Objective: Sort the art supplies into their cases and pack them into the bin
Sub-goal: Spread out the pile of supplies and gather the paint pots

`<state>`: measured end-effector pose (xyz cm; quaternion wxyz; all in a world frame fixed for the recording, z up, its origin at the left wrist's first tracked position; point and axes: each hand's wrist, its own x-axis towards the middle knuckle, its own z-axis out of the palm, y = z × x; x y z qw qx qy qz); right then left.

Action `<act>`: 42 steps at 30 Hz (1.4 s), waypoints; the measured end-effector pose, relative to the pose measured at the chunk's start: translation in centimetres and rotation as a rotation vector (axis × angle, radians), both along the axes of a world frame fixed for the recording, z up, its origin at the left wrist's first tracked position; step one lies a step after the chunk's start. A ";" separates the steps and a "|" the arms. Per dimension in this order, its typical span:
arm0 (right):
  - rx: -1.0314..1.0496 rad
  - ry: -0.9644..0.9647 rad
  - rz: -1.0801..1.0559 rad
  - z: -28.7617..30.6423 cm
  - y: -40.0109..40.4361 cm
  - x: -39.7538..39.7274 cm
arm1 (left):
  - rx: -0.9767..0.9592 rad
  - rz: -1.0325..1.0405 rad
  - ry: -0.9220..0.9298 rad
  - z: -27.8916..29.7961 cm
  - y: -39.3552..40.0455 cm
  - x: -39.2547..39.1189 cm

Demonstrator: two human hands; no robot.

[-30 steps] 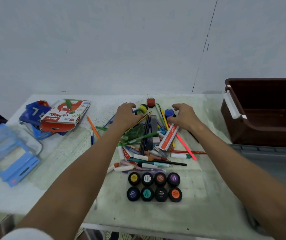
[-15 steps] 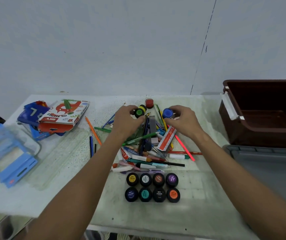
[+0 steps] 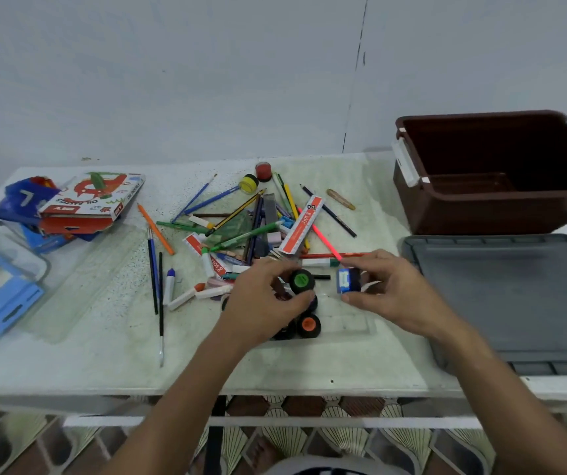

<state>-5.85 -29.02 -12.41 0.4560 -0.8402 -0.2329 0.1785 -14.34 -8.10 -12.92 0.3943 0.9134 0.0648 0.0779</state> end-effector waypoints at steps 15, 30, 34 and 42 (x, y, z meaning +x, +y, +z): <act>-0.315 -0.273 0.011 -1.1 -0.1 -0.5 | 0.237 -0.163 0.055 -0.5 -3.6 1.6; -0.251 -0.214 -0.018 -2.5 -1.1 -0.6 | 0.324 -0.071 0.062 -2.1 -4.0 1.0; -0.252 -0.204 -0.029 -2.6 -1.0 -0.3 | 0.305 -0.073 0.037 -2.4 -3.8 1.1; -0.234 -0.173 -0.020 -3.1 -1.1 0.2 | 0.295 -0.084 0.049 -2.4 -3.5 1.3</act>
